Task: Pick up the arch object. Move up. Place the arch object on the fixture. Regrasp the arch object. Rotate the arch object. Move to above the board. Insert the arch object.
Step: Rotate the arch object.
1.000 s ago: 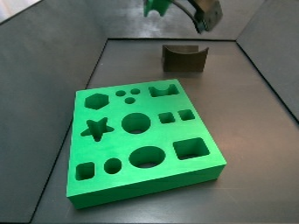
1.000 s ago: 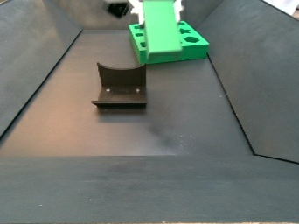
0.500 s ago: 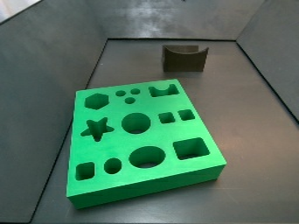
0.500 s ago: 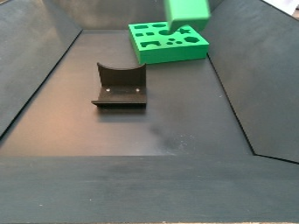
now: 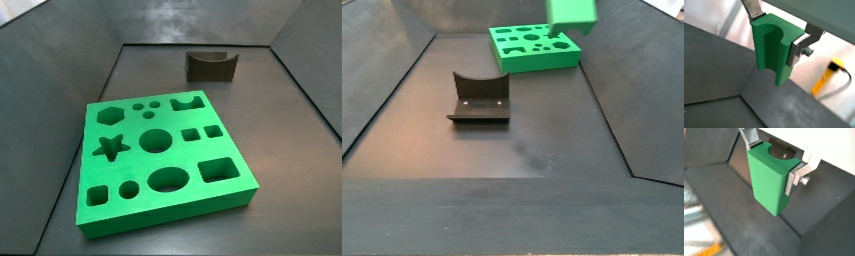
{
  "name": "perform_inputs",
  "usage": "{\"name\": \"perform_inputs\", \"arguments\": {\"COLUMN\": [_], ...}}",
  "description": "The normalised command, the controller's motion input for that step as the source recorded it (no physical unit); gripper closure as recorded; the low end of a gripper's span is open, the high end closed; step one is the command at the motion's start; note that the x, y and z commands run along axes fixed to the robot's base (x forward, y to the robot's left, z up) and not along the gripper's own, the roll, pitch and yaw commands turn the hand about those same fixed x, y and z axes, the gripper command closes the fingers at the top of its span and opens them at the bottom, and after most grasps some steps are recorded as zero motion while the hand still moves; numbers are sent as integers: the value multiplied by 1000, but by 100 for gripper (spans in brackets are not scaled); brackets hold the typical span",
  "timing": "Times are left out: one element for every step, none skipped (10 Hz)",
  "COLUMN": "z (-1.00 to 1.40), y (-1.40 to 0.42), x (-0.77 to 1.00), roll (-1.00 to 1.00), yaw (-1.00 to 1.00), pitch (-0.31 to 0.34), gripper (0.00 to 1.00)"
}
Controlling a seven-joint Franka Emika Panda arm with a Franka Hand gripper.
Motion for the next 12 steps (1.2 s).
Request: {"name": "perform_inputs", "arguments": {"z": [59,69,45,18,4,14,35,56,58,54,52,61], "y": [58,48,40,26,14,12,12,13,16,20,20,15], "x": [-91,-114,-85,-19,-2,-9,-32,-53,-57,-36,-22,17], "roll": [-964,-957,-938,-924,-915,-911,-916,-931,-952,-991,-991,-662], "yaw": [-1000,-1000,-1000,-1000,-1000,-1000,-1000,-1000,-1000,-1000,-976,-603], "pitch": [-55,-28,41,121,179,232,281,337,379,444,486,406], "gripper": [100,100,100,100,100,100,100,100,100,100,100,100]}}
